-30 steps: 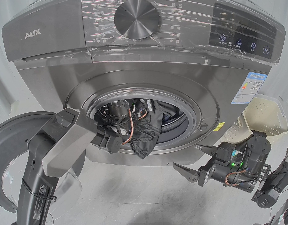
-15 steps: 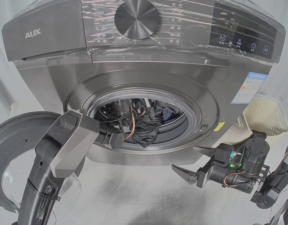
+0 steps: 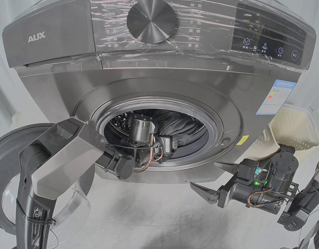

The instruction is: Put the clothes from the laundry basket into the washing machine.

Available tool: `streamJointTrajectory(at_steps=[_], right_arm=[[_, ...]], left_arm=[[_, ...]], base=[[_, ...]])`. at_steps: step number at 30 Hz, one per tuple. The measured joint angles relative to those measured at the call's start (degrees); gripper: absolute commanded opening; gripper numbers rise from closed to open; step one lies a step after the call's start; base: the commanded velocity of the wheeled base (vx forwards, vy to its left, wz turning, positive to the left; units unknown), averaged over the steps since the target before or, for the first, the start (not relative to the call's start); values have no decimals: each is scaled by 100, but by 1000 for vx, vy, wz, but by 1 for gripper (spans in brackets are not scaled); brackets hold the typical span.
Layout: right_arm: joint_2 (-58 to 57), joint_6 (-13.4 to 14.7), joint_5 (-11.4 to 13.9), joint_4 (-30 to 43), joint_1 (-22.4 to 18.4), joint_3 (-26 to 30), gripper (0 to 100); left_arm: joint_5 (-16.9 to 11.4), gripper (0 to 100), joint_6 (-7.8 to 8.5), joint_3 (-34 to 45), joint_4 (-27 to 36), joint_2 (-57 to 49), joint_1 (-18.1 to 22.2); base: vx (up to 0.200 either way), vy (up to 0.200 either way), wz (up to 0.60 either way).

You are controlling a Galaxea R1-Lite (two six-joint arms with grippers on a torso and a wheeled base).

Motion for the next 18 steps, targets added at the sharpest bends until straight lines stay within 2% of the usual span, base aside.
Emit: streamJointTrajectory(at_steps=[1, 2, 6, 11, 18], right_arm=[[0, 0, 0, 0, 0, 0, 100], [0, 0, 0, -2, 1, 0, 100], [-1, 0, 0, -4, 1, -11, 100], [-1, 0, 0, -4, 6, -33, 100], [-1, 0, -2, -9, 26, -62, 100]], left_arm=[[-5, 100, 44, 18, 0, 0, 0], [-11, 0, 115, 38, 7, 11, 0], [-13, 0, 218, -9, 27, 105, 41], [11, 0, 197, -445, 71, 276, 72], [268, 0, -71, -1641, 33, 603, 197]], base=[[0, 0, 0], [0, 0, 0], [0, 0, 0], [0, 0, 0], [0, 0, 0]])
